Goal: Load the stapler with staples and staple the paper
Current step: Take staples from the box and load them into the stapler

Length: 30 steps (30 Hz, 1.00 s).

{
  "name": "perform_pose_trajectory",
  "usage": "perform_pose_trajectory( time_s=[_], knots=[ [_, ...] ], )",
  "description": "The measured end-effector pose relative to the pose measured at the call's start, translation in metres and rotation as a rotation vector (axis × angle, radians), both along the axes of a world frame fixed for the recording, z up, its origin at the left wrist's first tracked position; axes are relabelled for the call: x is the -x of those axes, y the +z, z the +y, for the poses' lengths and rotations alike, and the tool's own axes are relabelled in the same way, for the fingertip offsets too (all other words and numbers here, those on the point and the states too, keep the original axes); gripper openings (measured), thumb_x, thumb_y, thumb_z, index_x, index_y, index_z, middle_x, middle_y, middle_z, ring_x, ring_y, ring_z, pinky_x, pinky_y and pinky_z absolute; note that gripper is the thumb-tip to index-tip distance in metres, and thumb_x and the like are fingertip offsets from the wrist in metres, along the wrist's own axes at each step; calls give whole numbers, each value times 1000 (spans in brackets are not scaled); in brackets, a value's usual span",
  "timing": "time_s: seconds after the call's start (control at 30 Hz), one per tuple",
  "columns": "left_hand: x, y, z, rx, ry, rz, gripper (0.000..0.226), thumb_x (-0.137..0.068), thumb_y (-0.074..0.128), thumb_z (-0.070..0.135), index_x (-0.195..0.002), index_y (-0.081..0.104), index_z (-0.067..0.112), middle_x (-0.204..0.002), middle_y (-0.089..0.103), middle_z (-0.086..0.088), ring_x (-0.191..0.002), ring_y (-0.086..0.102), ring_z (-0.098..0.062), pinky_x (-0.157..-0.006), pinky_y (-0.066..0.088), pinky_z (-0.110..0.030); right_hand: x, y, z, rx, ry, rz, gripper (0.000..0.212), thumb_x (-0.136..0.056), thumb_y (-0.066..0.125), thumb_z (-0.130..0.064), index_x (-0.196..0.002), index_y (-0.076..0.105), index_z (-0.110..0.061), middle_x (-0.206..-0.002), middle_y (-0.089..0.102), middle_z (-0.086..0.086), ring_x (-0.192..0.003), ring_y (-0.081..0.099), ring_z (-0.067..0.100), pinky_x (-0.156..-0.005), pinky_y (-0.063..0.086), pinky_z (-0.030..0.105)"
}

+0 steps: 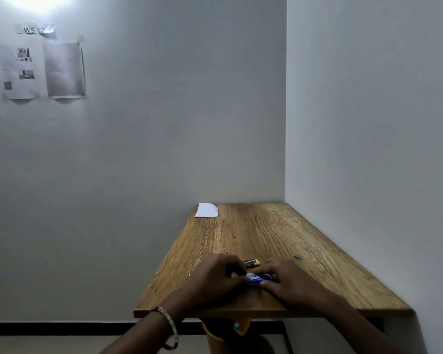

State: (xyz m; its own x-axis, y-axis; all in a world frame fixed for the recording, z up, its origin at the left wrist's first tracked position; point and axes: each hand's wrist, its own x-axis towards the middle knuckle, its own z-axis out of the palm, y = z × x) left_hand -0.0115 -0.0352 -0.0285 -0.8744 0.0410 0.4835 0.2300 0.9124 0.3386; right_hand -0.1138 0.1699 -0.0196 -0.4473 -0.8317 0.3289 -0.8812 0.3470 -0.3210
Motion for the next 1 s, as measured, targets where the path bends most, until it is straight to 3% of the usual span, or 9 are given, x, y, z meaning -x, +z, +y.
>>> perform_pose_trajectory(
  time_s=[0.13, 0.23, 0.4, 0.53, 0.6, 0.7, 1.0],
  knots=[
    [-1, 0, 0, -120, -49, -27, 20, -80, 70, 45, -100, 67, 39, -91, 70, 19, -82, 66, -1, -66, 53, -14, 1, -1, -1, 17, 1, -12, 34, -94, 65, -30, -128, 66, -36, -116, 64, -9, -105, 55, 4, -91, 50, 26],
    [0, 1, 1, -238, -39, -58, 22, -79, 77, 36, -99, 68, 38, -93, 72, 17, -85, 68, 3, -70, 55, -15, 2, -2, -1, 23, 0, -18, 34, -93, 66, -31, -127, 66, -37, -113, 65, -10, -102, 56, 4, -91, 52, 29],
    [3, 0, 5, -316, 8, -110, 34, -76, 81, 34, -106, 66, 36, -95, 73, 14, -88, 67, 9, -70, 54, -11, 4, -4, -1, 70, -29, -73, 35, -91, 70, -30, -125, 67, -34, -113, 63, -18, -99, 57, -2, -81, 49, 16],
    [2, -1, 11, -193, 34, -117, 43, -78, 77, 37, -118, 63, 34, -104, 69, 17, -93, 63, 8, -75, 54, -14, 5, -5, 1, 117, -26, -134, 38, -88, 73, -29, -125, 66, -33, -103, 58, -26, -94, 55, -13, -72, 45, 7],
    [2, -2, 14, -91, 53, -103, 42, -81, 72, 40, -121, 63, 33, -106, 67, 17, -93, 60, 6, -81, 55, -19, 5, -6, 2, 134, -32, -171, 41, -85, 76, -29, -124, 66, -34, -106, 60, -25, -95, 57, -11, -73, 45, 8],
    [1, -3, 17, 30, 89, -63, 39, -86, 67, 43, -123, 65, 29, -107, 68, 9, -86, 59, 0, -79, 56, -25, 7, -4, 6, 158, -39, -202, 44, -79, 81, -29, -120, 67, -35, -103, 63, -23, -93, 59, -10, -71, 46, 8],
    [0, -5, 14, 57, 116, -55, 35, -88, 64, 47, -119, 66, 32, -105, 61, 10, -86, 55, -1, -76, 53, -24, 16, -2, 20, 151, -4, -215, 41, -82, 78, -21, -120, 69, -34, -105, 69, -16, -97, 63, -5, -80, 53, 15]
  ],
)
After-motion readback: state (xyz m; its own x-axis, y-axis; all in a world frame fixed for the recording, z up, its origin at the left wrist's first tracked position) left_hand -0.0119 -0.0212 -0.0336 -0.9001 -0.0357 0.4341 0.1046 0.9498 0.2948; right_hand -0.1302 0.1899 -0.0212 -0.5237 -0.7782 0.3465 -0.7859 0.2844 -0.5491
